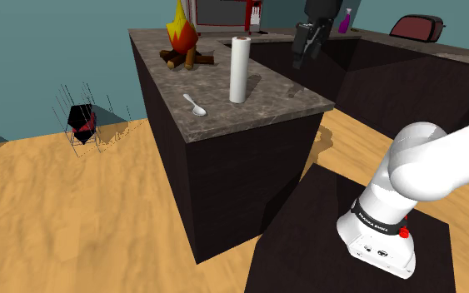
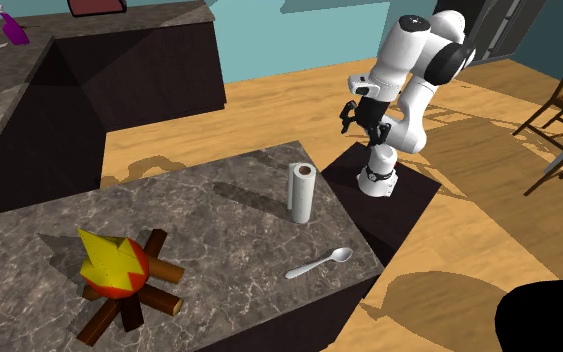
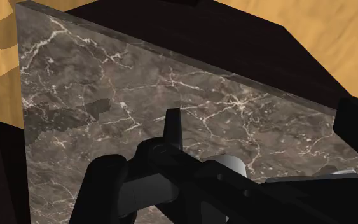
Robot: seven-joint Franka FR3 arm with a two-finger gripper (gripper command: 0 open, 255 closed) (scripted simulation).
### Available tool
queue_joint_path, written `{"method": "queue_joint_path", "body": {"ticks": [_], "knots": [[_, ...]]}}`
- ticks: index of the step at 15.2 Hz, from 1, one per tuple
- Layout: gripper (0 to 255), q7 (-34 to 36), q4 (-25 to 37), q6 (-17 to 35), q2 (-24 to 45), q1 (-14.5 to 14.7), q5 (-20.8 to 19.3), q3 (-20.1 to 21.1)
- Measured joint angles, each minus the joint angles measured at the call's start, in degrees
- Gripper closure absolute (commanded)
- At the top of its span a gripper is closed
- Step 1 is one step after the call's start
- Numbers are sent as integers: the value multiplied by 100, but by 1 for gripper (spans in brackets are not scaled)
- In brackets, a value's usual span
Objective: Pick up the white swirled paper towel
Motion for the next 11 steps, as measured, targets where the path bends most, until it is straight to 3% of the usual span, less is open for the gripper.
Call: {"method": "queue_joint_path", "body": {"ticks": [5, 11], "knots": [[0, 295, 450, 247, 606, -118, 73, 28], [0, 895, 1505, 565, 1792, -317, 195, 98]]}}
